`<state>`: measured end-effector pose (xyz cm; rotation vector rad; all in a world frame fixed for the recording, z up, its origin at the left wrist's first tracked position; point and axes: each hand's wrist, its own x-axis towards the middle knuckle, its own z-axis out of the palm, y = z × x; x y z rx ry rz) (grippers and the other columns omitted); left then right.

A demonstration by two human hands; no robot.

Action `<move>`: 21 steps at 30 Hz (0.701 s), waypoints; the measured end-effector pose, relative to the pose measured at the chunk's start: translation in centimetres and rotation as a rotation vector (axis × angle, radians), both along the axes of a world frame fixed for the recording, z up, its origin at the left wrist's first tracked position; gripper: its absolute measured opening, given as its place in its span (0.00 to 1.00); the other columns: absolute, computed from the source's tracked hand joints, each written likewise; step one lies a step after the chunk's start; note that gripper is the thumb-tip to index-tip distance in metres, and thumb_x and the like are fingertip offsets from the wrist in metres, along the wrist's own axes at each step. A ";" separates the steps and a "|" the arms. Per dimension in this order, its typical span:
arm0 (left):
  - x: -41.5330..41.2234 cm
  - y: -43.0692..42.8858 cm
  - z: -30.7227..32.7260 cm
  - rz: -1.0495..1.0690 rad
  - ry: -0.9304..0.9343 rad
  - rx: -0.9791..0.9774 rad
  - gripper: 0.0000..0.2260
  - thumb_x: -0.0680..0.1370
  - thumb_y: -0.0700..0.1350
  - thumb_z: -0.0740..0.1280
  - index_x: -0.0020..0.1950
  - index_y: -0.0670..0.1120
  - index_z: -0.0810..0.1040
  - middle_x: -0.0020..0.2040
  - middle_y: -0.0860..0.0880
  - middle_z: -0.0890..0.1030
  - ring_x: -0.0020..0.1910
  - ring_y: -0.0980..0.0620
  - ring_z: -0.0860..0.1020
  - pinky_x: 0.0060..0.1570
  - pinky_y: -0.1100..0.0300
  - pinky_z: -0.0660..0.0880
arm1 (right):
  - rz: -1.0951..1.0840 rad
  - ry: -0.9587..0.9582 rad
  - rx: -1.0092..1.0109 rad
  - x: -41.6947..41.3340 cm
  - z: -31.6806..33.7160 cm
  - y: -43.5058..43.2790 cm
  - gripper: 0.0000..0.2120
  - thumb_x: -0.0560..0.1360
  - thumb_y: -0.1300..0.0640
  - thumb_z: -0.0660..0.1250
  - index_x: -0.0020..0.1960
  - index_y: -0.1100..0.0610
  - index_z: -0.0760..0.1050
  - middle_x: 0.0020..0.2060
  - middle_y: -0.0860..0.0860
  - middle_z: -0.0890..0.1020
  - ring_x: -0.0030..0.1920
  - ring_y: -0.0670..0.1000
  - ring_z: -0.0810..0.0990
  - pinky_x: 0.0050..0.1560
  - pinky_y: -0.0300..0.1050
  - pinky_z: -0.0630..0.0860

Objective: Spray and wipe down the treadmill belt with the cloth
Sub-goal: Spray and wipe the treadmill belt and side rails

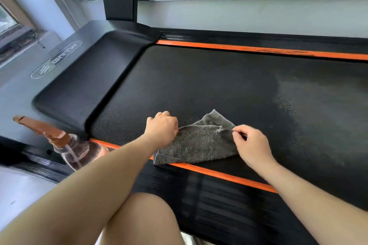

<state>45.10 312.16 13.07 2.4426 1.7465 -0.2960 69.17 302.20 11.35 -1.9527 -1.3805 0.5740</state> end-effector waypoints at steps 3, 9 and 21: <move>-0.7 0.4 -0.4 -0.020 -0.103 -0.023 0.10 0.81 0.49 0.64 0.61 0.49 0.76 0.62 0.47 0.73 0.64 0.45 0.70 0.60 0.46 0.72 | -0.114 0.465 -0.090 -0.1 2.8 1.9 0.07 0.82 0.61 0.61 0.53 0.58 0.78 0.40 0.50 0.79 0.38 0.48 0.75 0.38 0.48 0.76; 0.6 1.7 0.3 -0.054 0.000 -0.297 0.18 0.72 0.52 0.76 0.58 0.52 0.74 0.56 0.48 0.77 0.48 0.49 0.75 0.52 0.54 0.75 | 0.230 0.234 -0.417 -0.1 8.0 4.0 0.07 0.83 0.57 0.52 0.55 0.52 0.69 0.34 0.52 0.67 0.32 0.51 0.66 0.28 0.43 0.67; -2.2 4.3 10.7 0.232 -0.615 0.080 0.15 0.69 0.39 0.79 0.49 0.55 0.82 0.34 0.52 0.72 0.35 0.52 0.71 0.36 0.66 0.69 | -0.236 0.866 0.078 2.5 12.6 7.1 0.05 0.81 0.63 0.60 0.48 0.57 0.73 0.48 0.50 0.72 0.51 0.49 0.74 0.45 0.47 0.81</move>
